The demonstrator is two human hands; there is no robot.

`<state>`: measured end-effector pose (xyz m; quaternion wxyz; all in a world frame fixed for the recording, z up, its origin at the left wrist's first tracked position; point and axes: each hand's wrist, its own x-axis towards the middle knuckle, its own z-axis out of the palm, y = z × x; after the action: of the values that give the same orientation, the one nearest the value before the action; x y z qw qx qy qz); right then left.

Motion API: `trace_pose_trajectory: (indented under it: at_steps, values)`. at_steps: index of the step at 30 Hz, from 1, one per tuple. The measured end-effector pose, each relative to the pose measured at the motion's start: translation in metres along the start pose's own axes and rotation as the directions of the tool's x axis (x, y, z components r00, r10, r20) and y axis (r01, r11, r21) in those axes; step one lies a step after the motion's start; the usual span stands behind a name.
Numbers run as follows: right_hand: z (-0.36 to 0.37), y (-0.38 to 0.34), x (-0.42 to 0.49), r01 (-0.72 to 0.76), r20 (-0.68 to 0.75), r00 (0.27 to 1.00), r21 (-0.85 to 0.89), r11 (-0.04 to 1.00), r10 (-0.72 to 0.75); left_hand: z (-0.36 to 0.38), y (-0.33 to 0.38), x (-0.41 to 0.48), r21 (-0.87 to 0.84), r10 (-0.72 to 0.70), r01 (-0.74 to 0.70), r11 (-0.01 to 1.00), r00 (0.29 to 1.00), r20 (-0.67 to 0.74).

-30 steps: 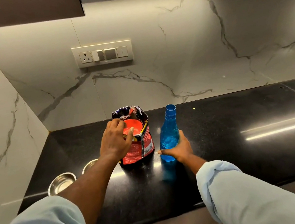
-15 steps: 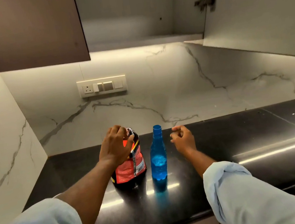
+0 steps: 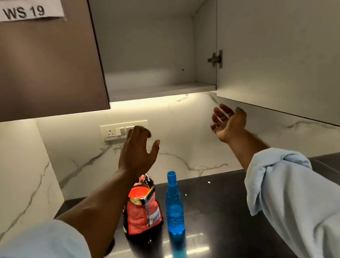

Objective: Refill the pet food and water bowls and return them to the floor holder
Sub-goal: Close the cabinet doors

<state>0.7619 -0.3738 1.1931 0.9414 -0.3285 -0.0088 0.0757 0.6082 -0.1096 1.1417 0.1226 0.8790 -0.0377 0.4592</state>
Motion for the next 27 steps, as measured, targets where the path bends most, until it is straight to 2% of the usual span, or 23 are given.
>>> trace_pose_trajectory:
  at_steps: [3,8,18,24,27]
  values:
    - [-0.005,-0.019,0.003,-0.060,0.050,0.997,0.174,0.983,0.052,-0.009,0.009,-0.004,0.012,0.001,0.000,1.000,1.000,-0.016]
    - [-0.017,-0.035,-0.002,-0.133,0.256,0.964,0.236,0.962,0.070,-0.017,0.025,-0.012,0.008,-0.028,0.028,1.000,0.999,-0.033]
    - [-0.019,-0.037,-0.007,-0.098,0.304,0.952,0.384,0.918,-0.025,-0.038,0.032,-0.016,0.017,-0.030,0.031,0.999,0.999,-0.040]
    - [-0.011,-0.020,-0.018,-0.134,0.302,0.952,0.527,0.839,-0.038,-0.030,0.024,-0.022,0.008,-0.046,0.046,0.999,0.999,-0.029]
    - [-0.002,-0.005,-0.022,-0.114,0.342,0.936,0.520,0.847,-0.085,-0.021,0.022,-0.021,0.002,-0.050,0.050,0.999,0.999,-0.020]
